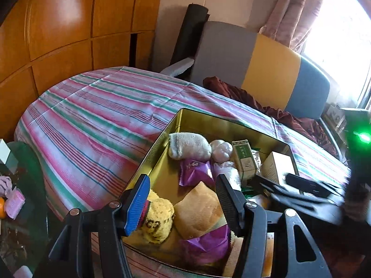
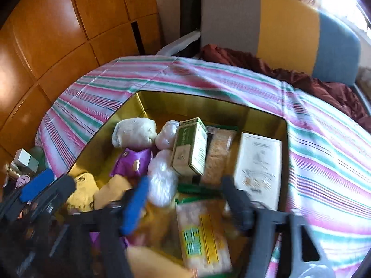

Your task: Organize objects

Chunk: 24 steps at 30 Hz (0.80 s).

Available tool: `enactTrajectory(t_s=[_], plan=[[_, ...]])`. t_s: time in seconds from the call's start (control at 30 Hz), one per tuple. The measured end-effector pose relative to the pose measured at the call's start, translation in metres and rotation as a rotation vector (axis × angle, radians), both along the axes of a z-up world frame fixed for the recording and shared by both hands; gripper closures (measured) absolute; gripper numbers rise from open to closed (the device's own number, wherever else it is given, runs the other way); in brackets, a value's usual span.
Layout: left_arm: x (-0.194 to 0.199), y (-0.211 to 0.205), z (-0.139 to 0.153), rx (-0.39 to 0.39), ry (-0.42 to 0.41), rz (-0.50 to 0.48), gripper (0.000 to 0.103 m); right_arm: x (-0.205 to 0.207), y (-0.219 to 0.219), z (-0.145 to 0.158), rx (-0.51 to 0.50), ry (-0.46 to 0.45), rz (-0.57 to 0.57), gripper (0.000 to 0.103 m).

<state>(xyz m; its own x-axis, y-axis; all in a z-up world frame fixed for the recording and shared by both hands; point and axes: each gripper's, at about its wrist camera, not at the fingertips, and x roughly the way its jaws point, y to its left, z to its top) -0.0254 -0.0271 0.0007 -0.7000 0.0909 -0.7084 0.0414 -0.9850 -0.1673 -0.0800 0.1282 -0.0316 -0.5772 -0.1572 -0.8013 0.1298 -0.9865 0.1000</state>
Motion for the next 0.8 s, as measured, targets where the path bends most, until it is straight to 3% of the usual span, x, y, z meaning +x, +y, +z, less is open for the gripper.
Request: enactTrajectory(t_s=[0.27,0.4,0.53,0.8], plan=[[0.006,-0.003,0.008,-0.036,0.036,0.027,0.044,0.037,0.001,0.023,0.085,0.08,-0.038,0.007],[0.007,-0.003,0.012,-0.057,0.039,0.032,0.044,0.047,0.003,0.031,0.079,0.104,-0.071,0.001],[0.007,-0.005,0.012,-0.05,0.007,0.02,0.044,0.053,0.001,0.035,0.099,0.113,-0.115,0.0],[0.01,0.001,0.011,-0.116,-0.026,0.001,0.044,0.058,-0.004,0.035,0.168,0.103,-0.2,0.0]])
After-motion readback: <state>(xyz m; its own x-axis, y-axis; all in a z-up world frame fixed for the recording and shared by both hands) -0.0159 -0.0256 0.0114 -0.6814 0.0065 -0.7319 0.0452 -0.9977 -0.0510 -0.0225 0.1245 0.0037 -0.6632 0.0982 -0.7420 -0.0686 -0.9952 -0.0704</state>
